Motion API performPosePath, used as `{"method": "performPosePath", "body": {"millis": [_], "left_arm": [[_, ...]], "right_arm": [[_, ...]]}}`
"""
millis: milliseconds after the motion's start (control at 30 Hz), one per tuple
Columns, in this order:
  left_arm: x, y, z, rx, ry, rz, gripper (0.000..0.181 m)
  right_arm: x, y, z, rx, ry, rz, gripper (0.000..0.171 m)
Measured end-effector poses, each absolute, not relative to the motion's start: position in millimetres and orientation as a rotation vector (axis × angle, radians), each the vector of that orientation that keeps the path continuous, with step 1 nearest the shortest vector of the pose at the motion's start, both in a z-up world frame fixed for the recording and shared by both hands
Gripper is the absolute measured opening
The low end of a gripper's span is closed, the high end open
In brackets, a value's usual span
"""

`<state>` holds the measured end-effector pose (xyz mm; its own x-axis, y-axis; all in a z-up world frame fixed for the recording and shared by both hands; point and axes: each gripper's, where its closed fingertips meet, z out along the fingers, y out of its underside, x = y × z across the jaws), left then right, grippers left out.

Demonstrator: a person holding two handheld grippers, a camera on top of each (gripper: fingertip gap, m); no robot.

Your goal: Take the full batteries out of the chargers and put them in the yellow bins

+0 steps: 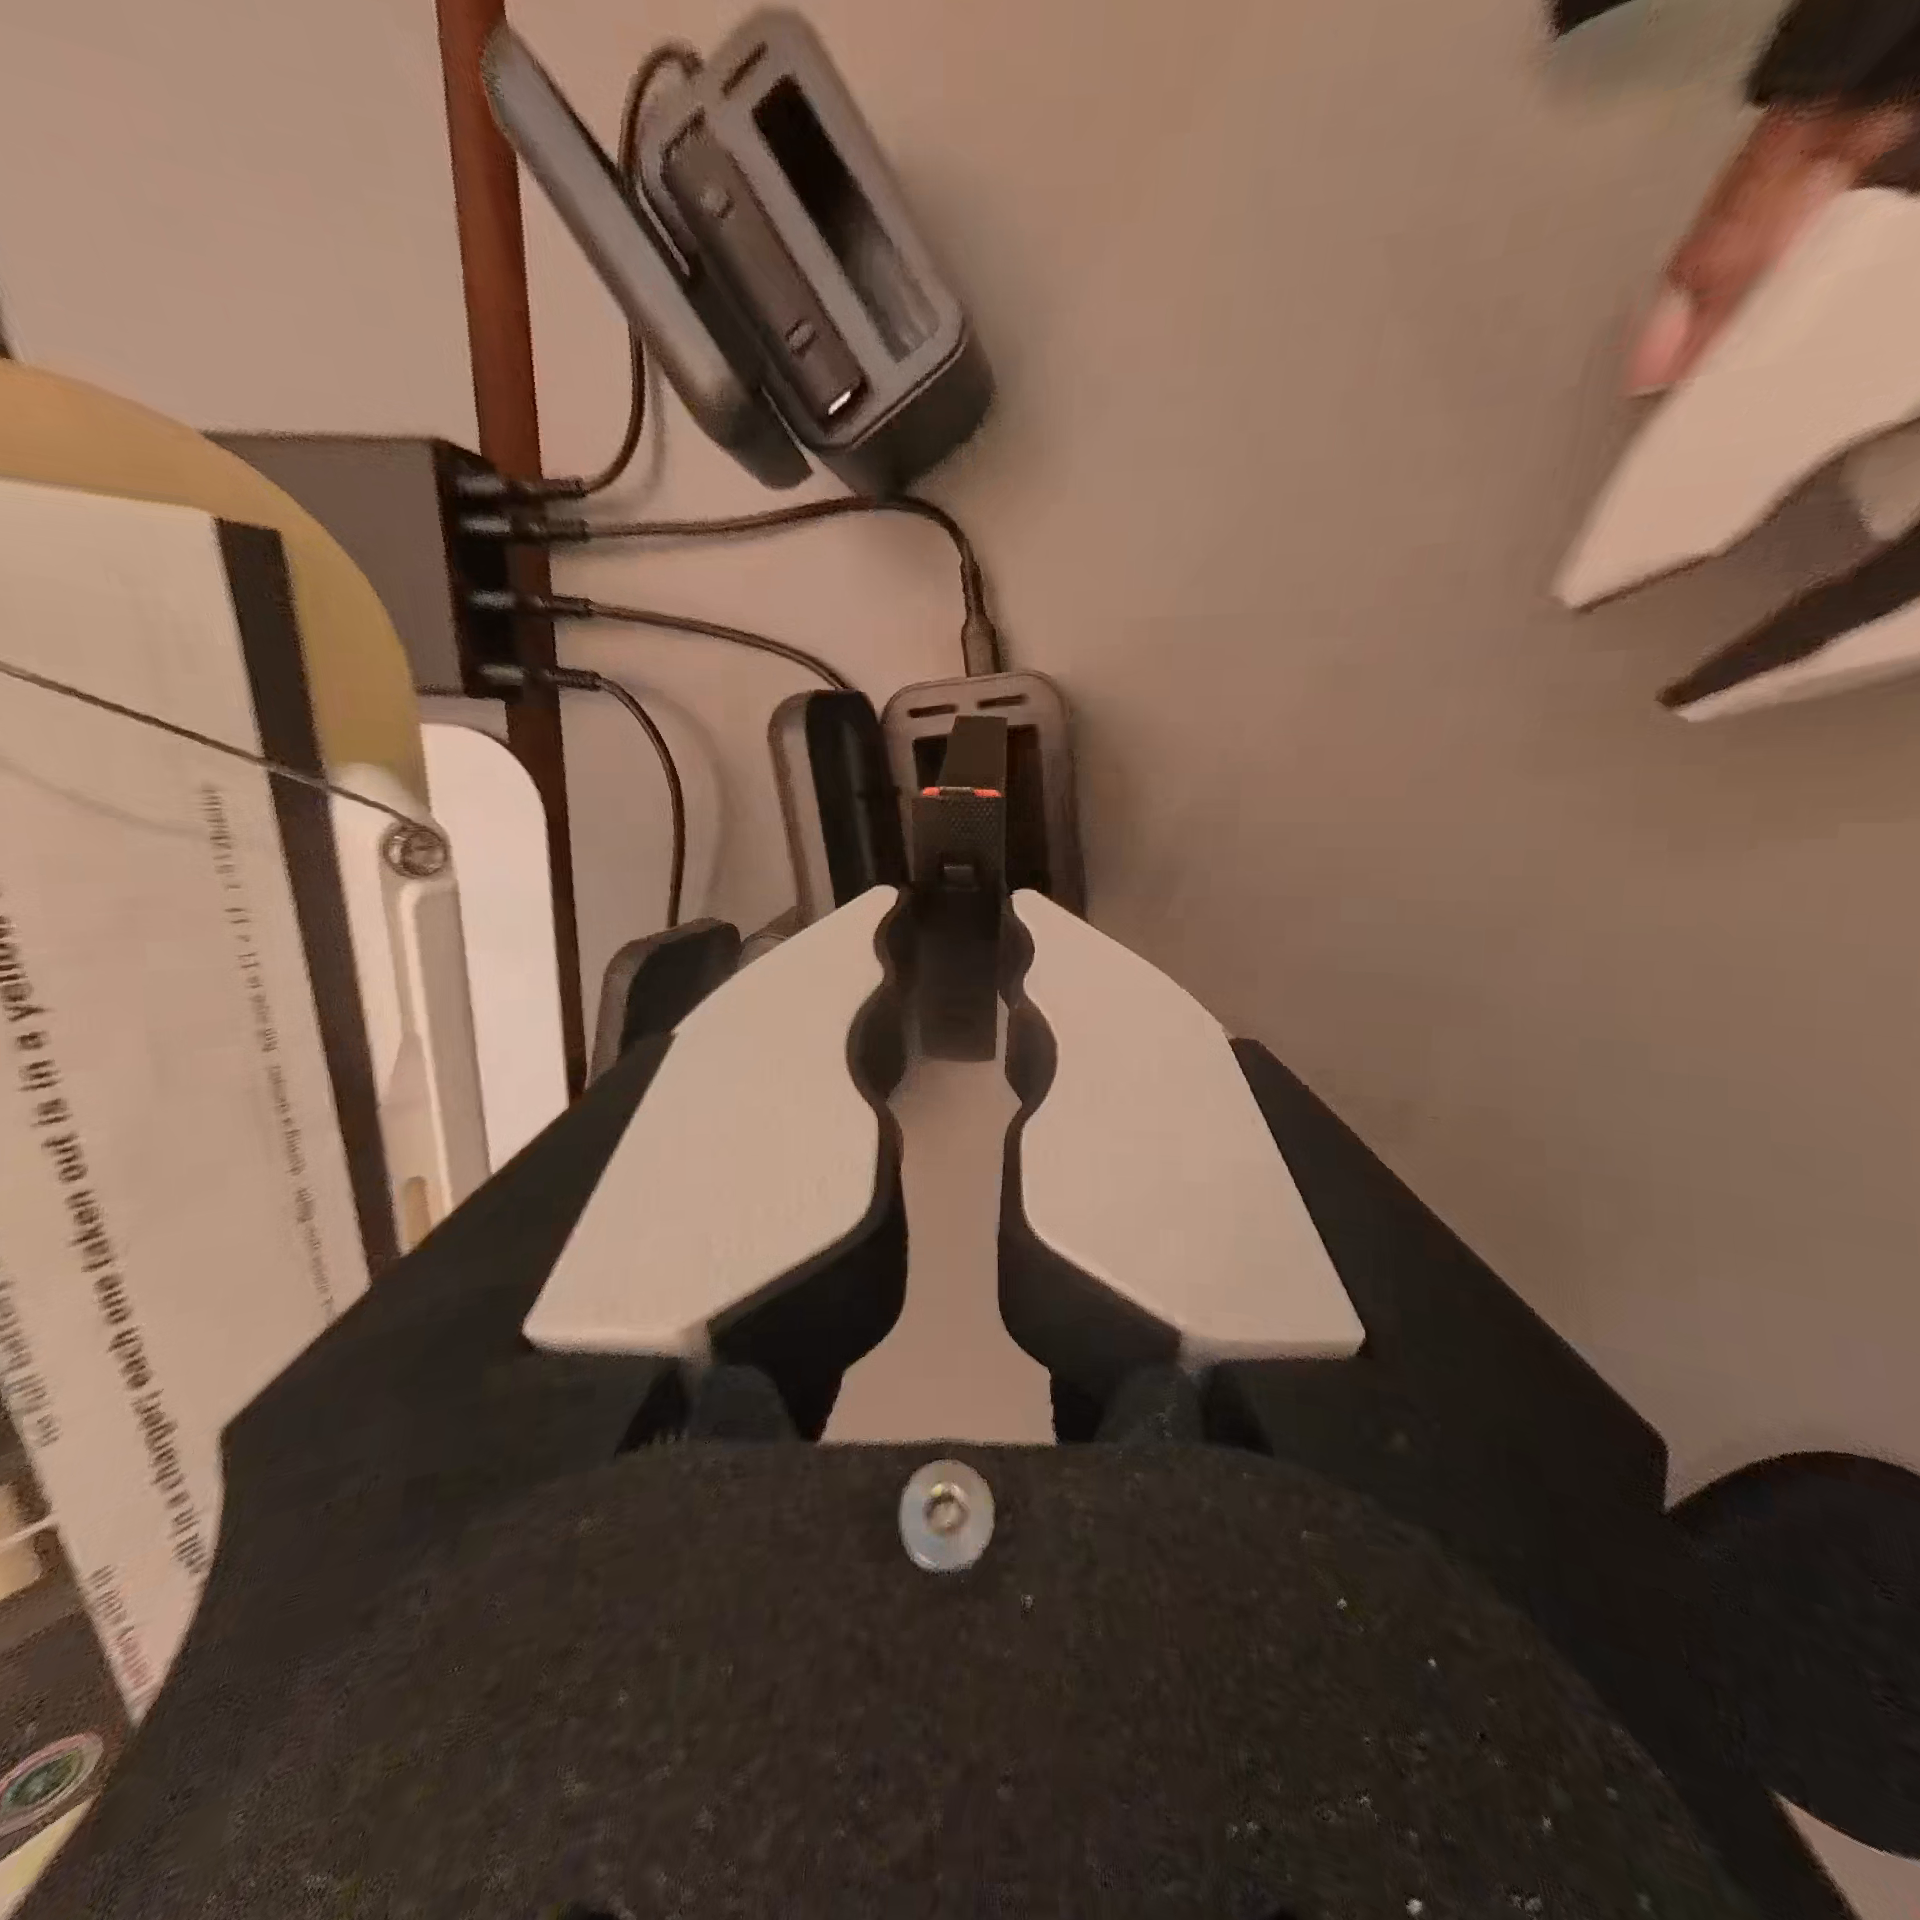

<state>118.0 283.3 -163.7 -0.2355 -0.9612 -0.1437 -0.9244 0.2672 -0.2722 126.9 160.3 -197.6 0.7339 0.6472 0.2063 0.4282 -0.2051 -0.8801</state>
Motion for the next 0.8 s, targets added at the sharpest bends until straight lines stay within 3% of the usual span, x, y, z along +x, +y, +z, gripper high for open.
{"method": "performPosePath", "body": {"millis": [200, 800], "left_arm": [[119.0, 291.1, -194.4, -1.885, 2.304, -0.145, 0.015], [121.4, 298.1, -205.9, -1.936, 2.293, -0.116, 0.015]], "right_arm": [[124.1, 157.9, -194.6, -1.830, -0.845, 0.275, 0.027], [117.8, 153.9, -194.9, -1.826, -0.872, 0.306, 0.026]]}}
